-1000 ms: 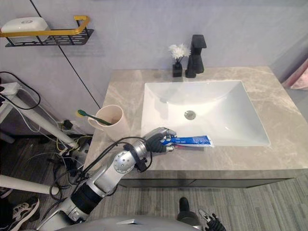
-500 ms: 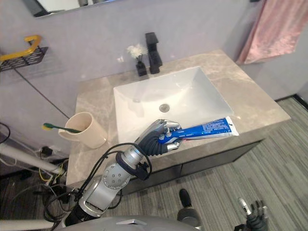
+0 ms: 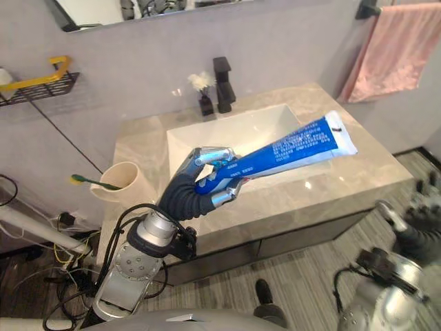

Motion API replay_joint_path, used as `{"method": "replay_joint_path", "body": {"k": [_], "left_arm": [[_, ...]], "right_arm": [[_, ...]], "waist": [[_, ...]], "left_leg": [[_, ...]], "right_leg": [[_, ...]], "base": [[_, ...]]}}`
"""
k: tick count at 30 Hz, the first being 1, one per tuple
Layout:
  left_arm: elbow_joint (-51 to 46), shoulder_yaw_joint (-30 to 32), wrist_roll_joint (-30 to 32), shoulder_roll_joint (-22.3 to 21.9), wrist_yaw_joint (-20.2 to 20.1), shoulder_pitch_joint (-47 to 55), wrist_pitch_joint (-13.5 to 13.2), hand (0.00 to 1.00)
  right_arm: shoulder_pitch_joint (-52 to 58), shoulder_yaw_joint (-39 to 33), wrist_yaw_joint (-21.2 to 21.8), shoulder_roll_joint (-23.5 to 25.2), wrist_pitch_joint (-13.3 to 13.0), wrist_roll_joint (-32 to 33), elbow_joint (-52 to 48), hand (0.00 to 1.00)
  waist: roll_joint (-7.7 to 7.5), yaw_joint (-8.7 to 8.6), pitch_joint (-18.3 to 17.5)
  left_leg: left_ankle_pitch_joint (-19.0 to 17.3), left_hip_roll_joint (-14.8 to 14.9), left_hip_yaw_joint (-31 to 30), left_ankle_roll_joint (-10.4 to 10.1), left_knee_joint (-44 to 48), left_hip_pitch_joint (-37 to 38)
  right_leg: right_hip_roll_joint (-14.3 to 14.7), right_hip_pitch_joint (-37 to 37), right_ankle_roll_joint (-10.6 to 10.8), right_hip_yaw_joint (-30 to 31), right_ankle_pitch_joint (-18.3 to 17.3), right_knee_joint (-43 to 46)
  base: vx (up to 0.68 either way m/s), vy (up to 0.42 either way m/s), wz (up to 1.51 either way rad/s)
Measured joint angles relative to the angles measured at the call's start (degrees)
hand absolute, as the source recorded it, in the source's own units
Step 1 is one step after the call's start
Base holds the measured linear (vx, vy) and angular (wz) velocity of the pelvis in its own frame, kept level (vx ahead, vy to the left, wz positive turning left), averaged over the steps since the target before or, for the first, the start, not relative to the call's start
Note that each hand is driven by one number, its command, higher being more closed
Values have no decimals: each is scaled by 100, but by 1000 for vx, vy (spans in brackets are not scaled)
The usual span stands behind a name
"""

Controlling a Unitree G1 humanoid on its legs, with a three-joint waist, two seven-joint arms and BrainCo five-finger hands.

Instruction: Organize washtable

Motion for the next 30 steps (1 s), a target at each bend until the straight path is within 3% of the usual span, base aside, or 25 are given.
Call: {"method": "replay_joint_path", "body": {"k": [5, 7, 14, 18, 24, 30], "left_arm": [[0, 10, -44, -51, 177, -119, -10, 100], [1, 34, -38, -58, 231, -119, -10, 100], [200, 33, 83, -90, 281, -201, 17, 100], [433, 27, 195, -111, 378, -378, 100, 100], [742, 4, 206, -113, 450, -399, 177, 100], [801, -35, 294, -113, 452, -410, 211, 100]], "right_arm": [[-127, 1190, 259, -229, 43, 18, -13, 0], [-236, 1489, 425, -395, 217, 141, -11, 0], [-823, 2205, 681, -763, 479, 1030, 31, 0], [-1136, 2588, 770, -853, 596, 1754, 95, 0], [-1567, 2962, 765, -877, 629, 2634, 461, 0], [-1880, 3332, 775, -1069, 638, 3068, 461, 0]], "waist": [[-44, 250, -50], [-80, 302, -69], [-185, 306, -114], [-236, 445, -145], [-291, 473, -178], [-365, 495, -226]], "left_leg": [[16, -17, -278, 24, 78, -71], [21, -19, -399, 33, 97, -111], [68, -16, -679, 29, 149, -210], [86, -23, -788, 37, 165, -230], [150, -15, -872, 31, 100, -233], [162, -10, -902, 22, 84, -238]], "right_leg": [[-102, 143, 9, -305, -41, 0], [-135, 189, 7, -427, -71, 0], [-173, 248, -15, -698, -88, 0], [-196, 301, -30, -815, -100, 0], [-200, 335, -53, -936, -124, -2], [-193, 333, -60, -955, -128, -2]], "base": [[-22, 0, 38], [-6, 0, 29], [10, -8, 20], [-10, -4, 14], [-17, -16, 10], [-1, -4, 2]]}}
